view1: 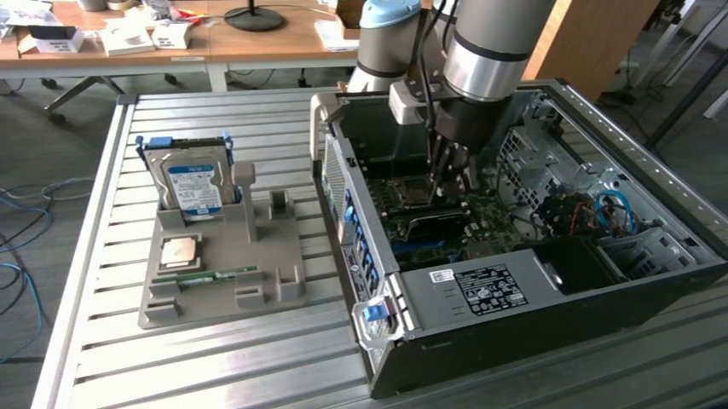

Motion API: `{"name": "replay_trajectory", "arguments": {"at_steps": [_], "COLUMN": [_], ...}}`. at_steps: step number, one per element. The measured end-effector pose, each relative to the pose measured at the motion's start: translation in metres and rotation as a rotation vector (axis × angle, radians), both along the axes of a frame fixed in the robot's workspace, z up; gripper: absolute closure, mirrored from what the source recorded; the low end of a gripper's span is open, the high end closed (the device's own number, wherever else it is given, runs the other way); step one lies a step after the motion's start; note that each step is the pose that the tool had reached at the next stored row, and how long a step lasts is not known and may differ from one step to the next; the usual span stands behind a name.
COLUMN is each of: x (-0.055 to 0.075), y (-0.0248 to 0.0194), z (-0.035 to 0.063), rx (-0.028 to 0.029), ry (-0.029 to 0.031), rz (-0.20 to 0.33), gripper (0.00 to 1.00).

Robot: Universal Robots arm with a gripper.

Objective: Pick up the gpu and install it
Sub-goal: 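Press down on the gpu until it lock into place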

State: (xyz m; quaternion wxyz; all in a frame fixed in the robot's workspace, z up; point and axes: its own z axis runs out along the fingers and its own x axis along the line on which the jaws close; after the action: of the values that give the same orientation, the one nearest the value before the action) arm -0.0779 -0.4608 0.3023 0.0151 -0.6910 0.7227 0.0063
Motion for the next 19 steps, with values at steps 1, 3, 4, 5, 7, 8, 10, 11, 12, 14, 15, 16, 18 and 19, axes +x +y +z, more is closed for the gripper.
{"name": "replay_trajectory", "arguments": {"at_steps": [1, 3, 4, 5, 7, 8, 10, 11, 12, 14, 15, 16, 18, 19], "x": [0.0, 0.0, 0.0, 0.0, -0.001, -0.001, -0.004, -0.005, -0.006, -0.007, -0.008, -0.008, -0.008, -0.009], "y": [0.0, 0.0, 0.0, 0.0, 0.0002, 0.0007, 0.0019, 0.0027, 0.0035, 0.0042, 0.0043, 0.0043, 0.0043, 0.0043], "z": [-0.0015, -0.0032, -0.0031, -0.0031, -0.0033, -0.0034, -0.0035, -0.0038, -0.0041, -0.0057, -0.0069, -0.0082, -0.0107, -0.0119], "rx": [0.0, -0.0001, -0.0001, -0.0002, -0.0001, 0.0001, -0.0001, 0.0, 0.0, 0.0001, 0.0, 0.0, 0.0001, 0.0], "ry": [0.0, 0.0, 0.0001, 0.0001, -0.0002, -0.0004, -0.0012, -0.0019, -0.0021, -0.0035, -0.0042, -0.0048, -0.0056, -0.0059], "rz": [0.0, 0.0, 0.0, 0.0, 0.0, 0.0, 0.0, 0.0, 0.0, 0.0, 0.0, 0.0, 0.0, 0.0], "gripper": [0.89, 0.89, 0.89, 0.89, 0.89, 0.89, 0.89, 0.89, 0.89, 0.89, 0.89, 0.89, 0.89, 0.89]}}
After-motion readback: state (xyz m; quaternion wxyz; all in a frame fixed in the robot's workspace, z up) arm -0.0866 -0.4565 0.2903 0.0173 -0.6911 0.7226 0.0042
